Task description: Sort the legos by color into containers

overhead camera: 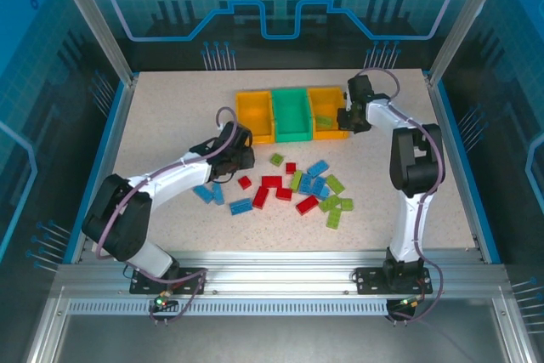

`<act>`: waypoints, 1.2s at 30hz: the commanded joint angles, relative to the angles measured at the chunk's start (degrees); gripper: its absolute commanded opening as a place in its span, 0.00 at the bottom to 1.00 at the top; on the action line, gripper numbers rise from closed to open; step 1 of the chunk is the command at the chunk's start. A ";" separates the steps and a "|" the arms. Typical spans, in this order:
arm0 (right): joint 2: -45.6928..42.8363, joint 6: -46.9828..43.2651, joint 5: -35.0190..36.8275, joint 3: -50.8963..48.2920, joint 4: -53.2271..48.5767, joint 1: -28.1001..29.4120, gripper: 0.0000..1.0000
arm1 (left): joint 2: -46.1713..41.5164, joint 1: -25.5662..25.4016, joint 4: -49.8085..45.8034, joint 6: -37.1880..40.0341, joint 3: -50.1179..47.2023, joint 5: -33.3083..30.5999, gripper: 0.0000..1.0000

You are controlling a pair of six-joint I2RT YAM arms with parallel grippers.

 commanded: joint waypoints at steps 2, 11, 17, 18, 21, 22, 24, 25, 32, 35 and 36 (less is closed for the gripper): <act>-3.92 1.14 -3.18 -5.27 -0.40 0.08 0.14 | 2.20 0.19 -1.21 3.09 8.65 -1.93 0.19; -8.09 1.21 -2.74 -8.13 -2.53 1.29 0.15 | 13.48 2.95 -4.51 4.16 20.55 -1.25 0.19; -10.52 3.36 -4.36 -10.76 -1.75 1.75 0.22 | 19.21 4.50 -5.30 2.73 22.46 -0.81 0.20; -10.71 3.73 -5.17 -10.88 -1.76 1.74 0.26 | 20.06 4.68 -5.55 2.50 22.82 -0.78 0.20; -11.82 4.88 -7.03 -11.75 -1.19 1.70 0.46 | 21.39 4.85 -6.01 2.55 23.64 -1.28 0.25; -12.51 5.29 -7.22 -12.24 -0.95 1.73 0.59 | 21.65 4.94 -6.19 2.40 23.75 -1.40 0.27; -14.37 5.70 -7.48 -13.31 -0.57 1.75 0.62 | 21.84 5.04 -6.17 2.38 23.89 -1.26 0.31; -15.38 5.96 -7.54 -14.01 -0.72 1.73 0.65 | 21.86 5.01 -6.25 2.38 23.85 -1.29 0.35; -24.25 6.11 -6.71 -21.43 -6.02 2.88 0.76 | 16.99 4.56 -3.93 0.37 19.52 0.26 0.69; -30.02 7.56 -6.69 -27.94 -7.86 3.45 0.77 | 13.65 3.63 -2.37 -0.34 16.55 0.70 0.84; -32.18 8.16 -6.34 -30.59 -7.87 3.78 0.77 | 12.45 3.24 -1.98 -0.50 15.39 0.72 0.88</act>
